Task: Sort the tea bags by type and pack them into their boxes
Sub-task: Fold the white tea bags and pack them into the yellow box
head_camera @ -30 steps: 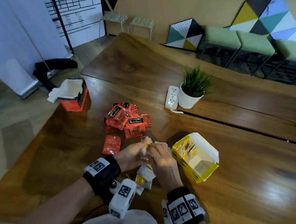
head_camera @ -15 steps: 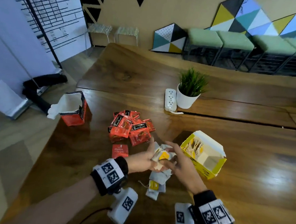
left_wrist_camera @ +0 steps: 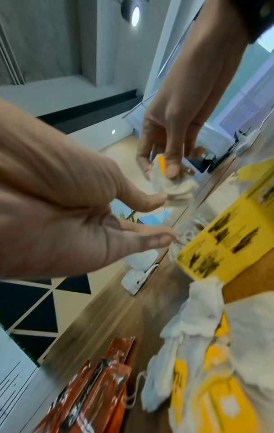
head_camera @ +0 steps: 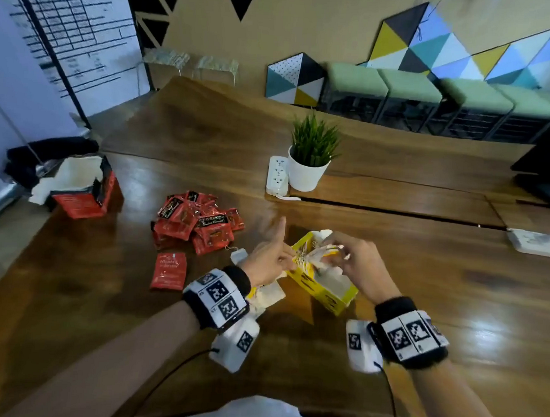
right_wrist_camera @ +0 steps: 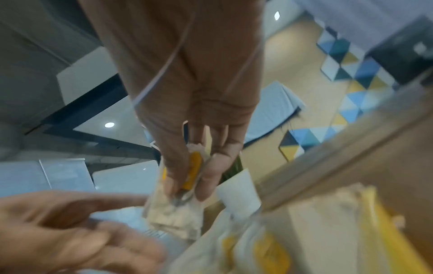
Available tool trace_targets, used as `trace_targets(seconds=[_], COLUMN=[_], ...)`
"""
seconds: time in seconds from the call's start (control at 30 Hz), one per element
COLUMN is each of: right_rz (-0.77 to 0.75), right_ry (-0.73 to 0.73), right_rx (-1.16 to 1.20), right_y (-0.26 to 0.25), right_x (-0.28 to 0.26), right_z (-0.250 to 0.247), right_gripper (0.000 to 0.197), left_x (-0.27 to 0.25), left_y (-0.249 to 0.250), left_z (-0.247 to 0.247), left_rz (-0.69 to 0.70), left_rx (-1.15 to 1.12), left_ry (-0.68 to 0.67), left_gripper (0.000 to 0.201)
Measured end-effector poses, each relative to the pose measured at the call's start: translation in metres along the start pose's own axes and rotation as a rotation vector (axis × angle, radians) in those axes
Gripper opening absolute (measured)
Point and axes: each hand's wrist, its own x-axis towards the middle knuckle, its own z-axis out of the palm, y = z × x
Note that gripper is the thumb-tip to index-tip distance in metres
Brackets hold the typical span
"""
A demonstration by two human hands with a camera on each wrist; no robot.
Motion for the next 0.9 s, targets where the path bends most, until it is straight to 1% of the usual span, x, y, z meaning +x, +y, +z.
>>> trace_targets(seconds=[0.03, 0.07, 0.1, 0.17, 0.23, 0.37, 0.43, 0.53, 0.6, 0.73, 0.83, 0.9], right_rz=[0.014, 0.034, 0.046, -0.006, -0.028, -0.063, -0.055, -0.013, 0.002, 0.044, 0.085, 0.107], right_ry=[0.002, -0.038, -0.115, -0.292, -0.416, -0.489, -0.457, -0.38, -0.34, -0.219, -0.145, -0.137], right_rx=[-0.131, -0.268, -0.412, -0.616, -0.648, -0.626, -0.577, -0.446, -0.377, -0.191, -0.118, -0.111], right_y=[0.005, 0.01, 0.012, 0.011, 0.008, 0.013, 0.018, 0.024, 0.026, 0.032, 0.032, 0.029], right_x=[0.002, 0.002, 0.003, 0.002, -0.001, 0.001, 0.007, 0.012, 0.01, 0.006, 0.006, 0.005], right_z=[-0.005, -0.009, -0.011, -0.01, -0.001, 0.024, 0.035, 0.043, 0.047, 0.052, 0.053, 0.055], right_gripper=[0.021, 0.021, 0.022, 0.026, 0.027, 0.034, 0.038, 0.048, 0.045, 0.029, 0.026, 0.027], left_x=[0.001, 0.003, 0.006, 0.015, 0.023, 0.037, 0.041, 0.046, 0.048, 0.049, 0.049, 0.048], left_y=[-0.002, -0.006, -0.009, -0.016, -0.015, -0.012, -0.012, -0.016, -0.018, -0.017, -0.017, -0.018], left_z=[-0.004, -0.007, -0.01, -0.013, -0.013, -0.009, -0.006, -0.003, -0.002, -0.001, -0.005, -0.013], left_rz=[-0.008, -0.013, -0.031, -0.043, -0.056, -0.036, -0.019, -0.003, -0.002, 0.009, 0.008, 0.002], left_rx=[-0.001, 0.023, 0.057, 0.101, 0.152, 0.315, 0.357, 0.383, 0.384, 0.345, 0.307, 0.269], left_ry=[0.036, 0.058, 0.067, 0.068, 0.051, -0.042, -0.064, -0.056, -0.039, -0.03, -0.087, -0.132], left_gripper=[0.083, 0.075, 0.066, 0.053, 0.046, 0.043, 0.043, 0.044, 0.045, 0.044, 0.047, 0.048])
